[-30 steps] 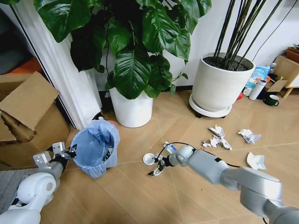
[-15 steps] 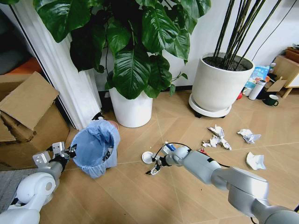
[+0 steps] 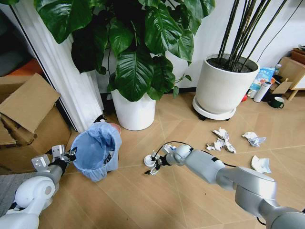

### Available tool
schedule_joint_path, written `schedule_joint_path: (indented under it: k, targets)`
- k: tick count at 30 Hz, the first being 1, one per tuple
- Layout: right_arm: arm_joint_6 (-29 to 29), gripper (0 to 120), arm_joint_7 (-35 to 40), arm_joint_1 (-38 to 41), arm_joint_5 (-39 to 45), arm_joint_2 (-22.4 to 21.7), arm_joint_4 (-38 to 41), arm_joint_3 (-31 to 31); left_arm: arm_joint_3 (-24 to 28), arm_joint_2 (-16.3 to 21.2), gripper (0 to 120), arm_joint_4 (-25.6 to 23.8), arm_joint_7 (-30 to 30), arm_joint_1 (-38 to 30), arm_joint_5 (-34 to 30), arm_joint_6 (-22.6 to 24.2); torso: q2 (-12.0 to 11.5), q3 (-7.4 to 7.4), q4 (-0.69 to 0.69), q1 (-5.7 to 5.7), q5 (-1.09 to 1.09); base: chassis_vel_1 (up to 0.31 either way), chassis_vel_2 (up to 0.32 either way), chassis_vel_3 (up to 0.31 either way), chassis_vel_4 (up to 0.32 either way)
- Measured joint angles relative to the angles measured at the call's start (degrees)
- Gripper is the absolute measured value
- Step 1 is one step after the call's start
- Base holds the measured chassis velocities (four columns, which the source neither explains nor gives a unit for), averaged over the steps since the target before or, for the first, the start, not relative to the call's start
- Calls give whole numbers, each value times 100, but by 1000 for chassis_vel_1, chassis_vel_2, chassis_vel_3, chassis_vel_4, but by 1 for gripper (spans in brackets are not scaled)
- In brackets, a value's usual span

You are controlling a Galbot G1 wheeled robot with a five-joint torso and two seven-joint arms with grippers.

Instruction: Pick up the trash bin and place the garbage on the floor into it.

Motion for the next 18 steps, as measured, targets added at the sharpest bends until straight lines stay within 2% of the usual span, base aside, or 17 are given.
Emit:
schedule_joint_path:
  k: [9, 18]
  targets:
    - [-1, 100, 108, -27, -82, 375, -634, 74, -9, -13, 0, 0, 20, 9, -9, -13, 0, 0, 0, 0, 0, 0, 0, 0, 0]
    - [-3, 96, 196, -90, -152, 518, -902, 135, -16, -5, 0, 14, 33, -1, -19, -21, 0, 0, -1, 0, 0, 0, 0, 0, 0]
